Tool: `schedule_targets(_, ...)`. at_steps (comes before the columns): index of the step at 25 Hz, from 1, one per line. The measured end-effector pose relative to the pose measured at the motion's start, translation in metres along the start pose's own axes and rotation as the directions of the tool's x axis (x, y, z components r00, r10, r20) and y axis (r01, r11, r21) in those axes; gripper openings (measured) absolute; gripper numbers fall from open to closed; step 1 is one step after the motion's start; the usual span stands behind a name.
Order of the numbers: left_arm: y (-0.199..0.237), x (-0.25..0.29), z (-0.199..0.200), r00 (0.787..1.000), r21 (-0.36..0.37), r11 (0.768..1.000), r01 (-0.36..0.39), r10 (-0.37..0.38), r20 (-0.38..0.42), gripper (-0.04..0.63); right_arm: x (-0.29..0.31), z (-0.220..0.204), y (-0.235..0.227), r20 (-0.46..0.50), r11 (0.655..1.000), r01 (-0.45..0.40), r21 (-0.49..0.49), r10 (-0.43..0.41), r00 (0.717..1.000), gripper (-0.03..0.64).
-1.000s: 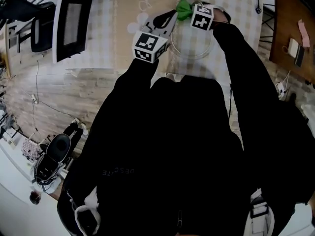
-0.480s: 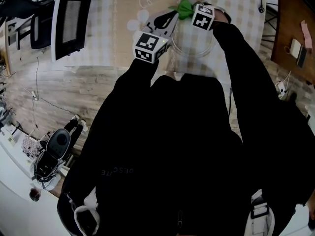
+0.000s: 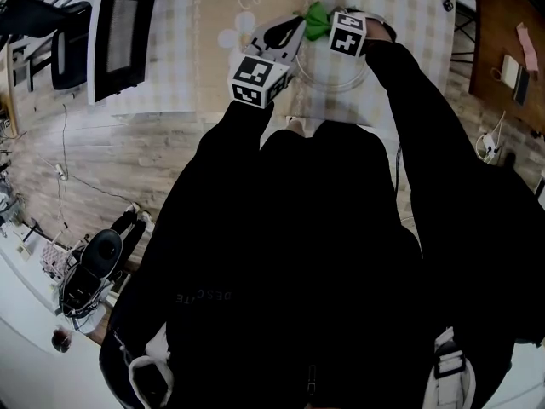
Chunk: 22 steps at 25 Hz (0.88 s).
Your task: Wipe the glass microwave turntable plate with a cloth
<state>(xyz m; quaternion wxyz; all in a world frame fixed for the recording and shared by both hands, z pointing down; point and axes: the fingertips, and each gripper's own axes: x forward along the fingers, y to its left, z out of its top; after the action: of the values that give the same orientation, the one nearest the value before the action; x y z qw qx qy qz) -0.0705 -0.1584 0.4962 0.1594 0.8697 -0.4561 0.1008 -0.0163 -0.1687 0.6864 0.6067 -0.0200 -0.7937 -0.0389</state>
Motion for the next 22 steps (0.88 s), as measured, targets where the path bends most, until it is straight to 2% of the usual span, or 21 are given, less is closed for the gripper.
schedule_targets(16,-0.026,-0.032,-0.018,1.0,0.01,1.0,0.03,-0.03,-0.005,0.021,-0.002,0.002,0.071,-0.022,0.999,-0.032,0.02,0.033,0.999,0.135)
schedule_targets(22,-0.011,-0.016,-0.003,0.999,0.005,0.999,0.033,-0.033,-0.004,0.021,-0.007,0.006,0.061,-0.023,0.998,-0.054,0.024,0.055,0.998,0.133)
